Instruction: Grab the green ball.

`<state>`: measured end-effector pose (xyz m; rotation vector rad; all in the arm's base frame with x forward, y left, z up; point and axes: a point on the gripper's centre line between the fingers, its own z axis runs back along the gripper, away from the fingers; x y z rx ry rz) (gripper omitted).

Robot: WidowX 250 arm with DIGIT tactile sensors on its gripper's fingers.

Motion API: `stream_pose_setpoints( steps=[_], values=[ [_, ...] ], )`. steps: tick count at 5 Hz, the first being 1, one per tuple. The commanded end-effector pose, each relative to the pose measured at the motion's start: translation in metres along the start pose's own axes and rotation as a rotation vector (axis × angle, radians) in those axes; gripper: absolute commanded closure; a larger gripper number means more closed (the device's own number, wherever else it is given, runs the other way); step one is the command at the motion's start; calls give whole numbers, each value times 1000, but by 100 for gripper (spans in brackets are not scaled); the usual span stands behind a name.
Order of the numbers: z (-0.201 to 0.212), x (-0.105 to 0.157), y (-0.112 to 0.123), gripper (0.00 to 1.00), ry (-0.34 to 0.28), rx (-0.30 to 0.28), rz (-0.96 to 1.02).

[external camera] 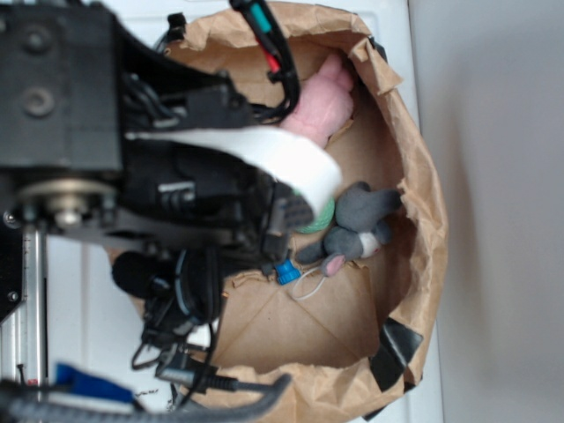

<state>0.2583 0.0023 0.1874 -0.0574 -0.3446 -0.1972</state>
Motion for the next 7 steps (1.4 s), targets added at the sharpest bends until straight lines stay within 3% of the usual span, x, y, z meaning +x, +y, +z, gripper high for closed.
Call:
stream_pose_setpoints(
  steps=[1, 2, 3, 4, 5, 7],
  values=[
    [13, 7, -1, 0, -33, 12, 2],
    [-33, 12, 10, 0, -1, 86, 20],
    [-85, 13, 23, 0, 73, 252, 45],
    [-102, 6, 28, 0, 79, 274, 50],
    [-115, -2, 36, 0, 68, 341, 63],
    [-109, 5, 44, 0, 55, 311, 68]
  ],
)
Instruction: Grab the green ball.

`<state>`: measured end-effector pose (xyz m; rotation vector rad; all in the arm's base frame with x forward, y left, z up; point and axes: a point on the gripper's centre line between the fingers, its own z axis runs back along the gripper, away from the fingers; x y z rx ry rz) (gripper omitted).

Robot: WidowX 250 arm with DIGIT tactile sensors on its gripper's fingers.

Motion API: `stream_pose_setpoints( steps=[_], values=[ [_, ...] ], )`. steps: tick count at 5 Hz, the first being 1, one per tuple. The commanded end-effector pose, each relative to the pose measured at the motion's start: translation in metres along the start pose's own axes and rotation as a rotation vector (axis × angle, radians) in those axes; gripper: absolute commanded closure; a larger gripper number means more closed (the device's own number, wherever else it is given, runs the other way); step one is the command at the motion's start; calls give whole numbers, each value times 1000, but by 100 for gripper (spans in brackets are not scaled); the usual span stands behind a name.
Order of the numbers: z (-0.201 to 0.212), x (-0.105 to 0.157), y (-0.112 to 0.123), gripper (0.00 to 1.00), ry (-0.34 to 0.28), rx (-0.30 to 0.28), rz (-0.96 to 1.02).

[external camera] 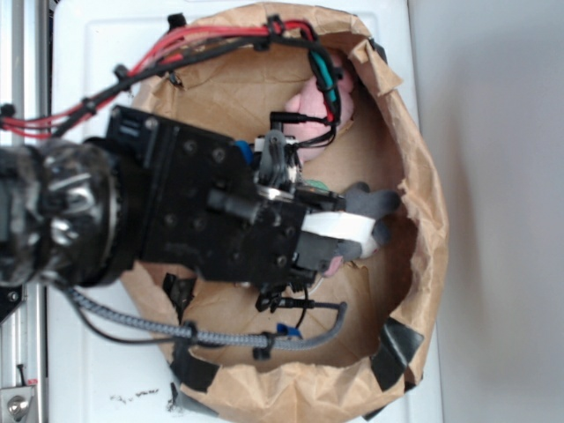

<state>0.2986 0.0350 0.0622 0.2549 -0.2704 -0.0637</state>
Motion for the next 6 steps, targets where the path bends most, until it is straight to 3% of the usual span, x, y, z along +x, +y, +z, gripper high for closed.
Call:
stream_pose_setpoints(
  steps=[1, 3, 4, 6],
  values=[
    [34, 23, 16, 0, -46, -32, 9],
    [40, 33, 27, 0, -52, -38, 24],
    [51, 35, 38, 0, -114, -77, 72],
    [40, 44, 39, 0, -95, -52, 80]
  ],
)
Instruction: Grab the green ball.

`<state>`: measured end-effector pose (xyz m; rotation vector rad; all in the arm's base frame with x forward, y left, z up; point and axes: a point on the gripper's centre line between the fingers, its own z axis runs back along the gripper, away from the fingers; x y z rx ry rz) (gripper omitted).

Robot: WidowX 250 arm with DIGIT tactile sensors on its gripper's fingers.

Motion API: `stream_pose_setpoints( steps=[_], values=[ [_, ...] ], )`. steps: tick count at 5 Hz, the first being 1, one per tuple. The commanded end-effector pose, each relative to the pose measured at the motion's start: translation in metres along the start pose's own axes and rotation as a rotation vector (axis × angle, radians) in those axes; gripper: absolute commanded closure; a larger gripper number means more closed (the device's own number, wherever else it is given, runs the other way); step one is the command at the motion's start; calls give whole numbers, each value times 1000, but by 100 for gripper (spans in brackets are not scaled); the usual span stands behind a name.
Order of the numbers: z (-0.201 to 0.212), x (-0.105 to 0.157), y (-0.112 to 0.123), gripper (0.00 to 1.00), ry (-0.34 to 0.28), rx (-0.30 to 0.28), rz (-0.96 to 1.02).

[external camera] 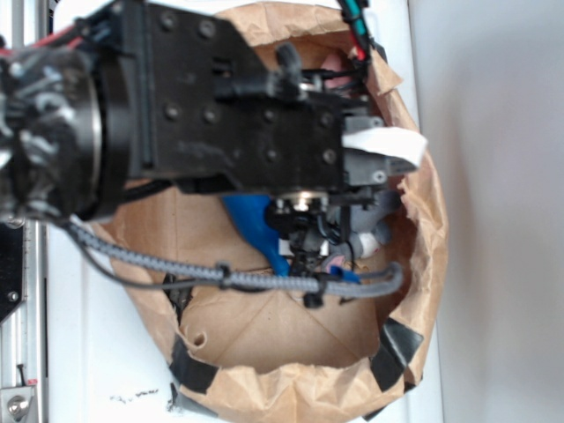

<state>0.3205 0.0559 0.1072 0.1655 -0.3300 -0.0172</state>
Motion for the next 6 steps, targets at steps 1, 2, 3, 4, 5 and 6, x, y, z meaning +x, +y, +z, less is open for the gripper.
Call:
stream_pose_setpoints(
  steps=[1, 2, 3, 4, 5, 6],
  values=[
    [-4, 11, 3, 0, -35, 29, 10],
    [-14, 6, -3, 0, -47, 18, -7],
    [-20, -2, -8, 0, -57, 13, -32],
    [-25, -7, -9, 0, -55, -3, -45],
    [-39, -14, -11, 0, -19, -16, -53],
    [-50, -22, -9, 0, -5, -36, -50]
  ],
)
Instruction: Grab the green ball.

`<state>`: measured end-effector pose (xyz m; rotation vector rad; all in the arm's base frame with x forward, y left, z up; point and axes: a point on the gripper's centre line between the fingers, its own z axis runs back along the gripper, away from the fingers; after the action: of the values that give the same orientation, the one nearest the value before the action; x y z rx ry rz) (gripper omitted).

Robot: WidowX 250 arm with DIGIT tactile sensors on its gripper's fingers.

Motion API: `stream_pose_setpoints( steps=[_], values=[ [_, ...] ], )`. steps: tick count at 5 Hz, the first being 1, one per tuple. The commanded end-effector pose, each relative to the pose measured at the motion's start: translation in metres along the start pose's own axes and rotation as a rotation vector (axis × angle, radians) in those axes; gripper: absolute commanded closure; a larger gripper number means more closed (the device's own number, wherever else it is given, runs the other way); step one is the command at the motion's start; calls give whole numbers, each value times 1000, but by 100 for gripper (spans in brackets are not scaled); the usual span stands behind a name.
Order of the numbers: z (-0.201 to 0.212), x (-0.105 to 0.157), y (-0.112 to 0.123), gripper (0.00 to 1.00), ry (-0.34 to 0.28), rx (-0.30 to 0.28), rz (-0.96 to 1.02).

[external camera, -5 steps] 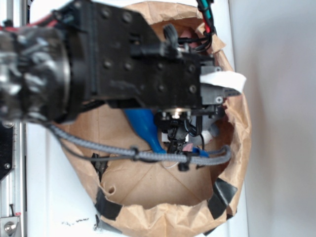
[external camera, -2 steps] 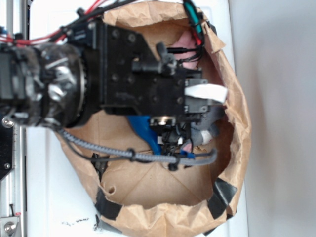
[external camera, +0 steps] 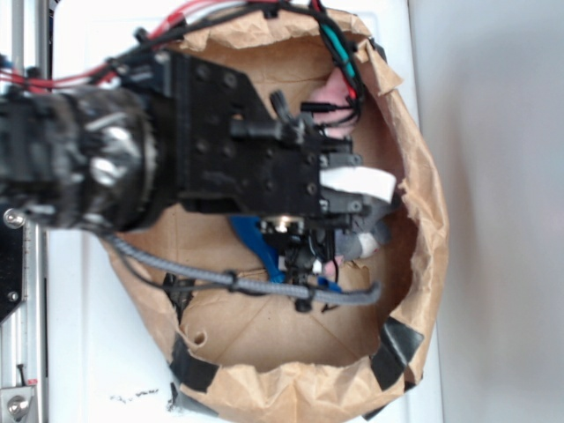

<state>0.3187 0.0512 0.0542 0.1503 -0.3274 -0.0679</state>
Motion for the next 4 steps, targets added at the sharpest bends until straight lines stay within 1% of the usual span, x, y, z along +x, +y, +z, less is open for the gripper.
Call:
stream_pose_setpoints(
  steps=[1, 2, 3, 4],
  values=[
    [-7, -7, 7, 0, 6, -38, 6],
    [-11, -9, 3, 0, 18, -32, 0],
    [-4, -6, 2, 100, 16, 23, 36],
    [4, -1, 7, 100, 2, 9, 44]
  ],
)
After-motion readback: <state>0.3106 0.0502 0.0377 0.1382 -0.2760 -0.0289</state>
